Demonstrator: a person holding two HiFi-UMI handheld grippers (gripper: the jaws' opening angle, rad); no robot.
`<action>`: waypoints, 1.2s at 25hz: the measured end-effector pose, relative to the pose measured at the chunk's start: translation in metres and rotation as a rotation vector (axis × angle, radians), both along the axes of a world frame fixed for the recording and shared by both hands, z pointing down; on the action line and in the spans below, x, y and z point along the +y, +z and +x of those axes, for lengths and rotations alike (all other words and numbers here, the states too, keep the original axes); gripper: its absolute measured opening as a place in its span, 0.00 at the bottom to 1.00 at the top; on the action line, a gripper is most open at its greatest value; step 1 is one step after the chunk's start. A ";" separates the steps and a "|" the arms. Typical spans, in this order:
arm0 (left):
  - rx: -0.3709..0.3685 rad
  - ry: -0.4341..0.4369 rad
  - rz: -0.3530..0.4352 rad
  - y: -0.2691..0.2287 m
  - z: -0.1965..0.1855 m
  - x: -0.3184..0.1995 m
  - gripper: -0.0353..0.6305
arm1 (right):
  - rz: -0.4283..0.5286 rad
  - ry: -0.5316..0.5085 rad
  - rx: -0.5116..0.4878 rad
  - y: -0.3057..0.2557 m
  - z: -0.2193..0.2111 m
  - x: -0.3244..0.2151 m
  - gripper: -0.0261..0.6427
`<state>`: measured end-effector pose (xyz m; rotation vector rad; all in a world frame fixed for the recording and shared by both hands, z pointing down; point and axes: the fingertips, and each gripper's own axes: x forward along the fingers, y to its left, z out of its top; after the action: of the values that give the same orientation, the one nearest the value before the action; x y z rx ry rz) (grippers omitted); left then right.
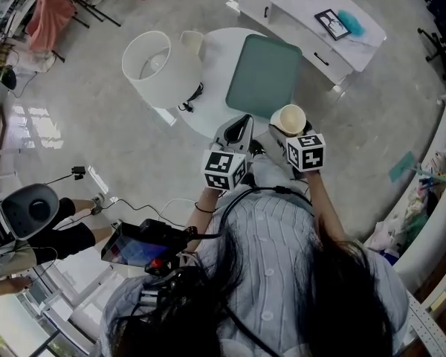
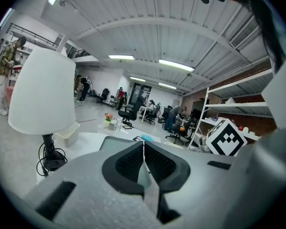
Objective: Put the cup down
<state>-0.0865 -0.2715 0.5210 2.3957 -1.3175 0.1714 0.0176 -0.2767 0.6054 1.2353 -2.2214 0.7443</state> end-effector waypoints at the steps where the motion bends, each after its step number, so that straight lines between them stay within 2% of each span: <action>1: -0.003 0.002 -0.005 0.002 0.001 -0.004 0.08 | -0.004 -0.005 0.005 0.004 -0.001 -0.004 0.64; 18: -0.045 0.064 -0.084 0.034 0.019 -0.055 0.08 | -0.101 -0.051 0.098 0.086 -0.011 -0.057 0.64; 30: -0.054 0.059 -0.108 0.042 0.013 -0.071 0.08 | -0.054 -0.032 0.163 0.105 -0.008 -0.102 0.64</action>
<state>-0.0733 -0.3422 0.5627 2.3551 -1.2285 0.3184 0.0093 -0.3788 0.7106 1.1877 -2.0714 0.6617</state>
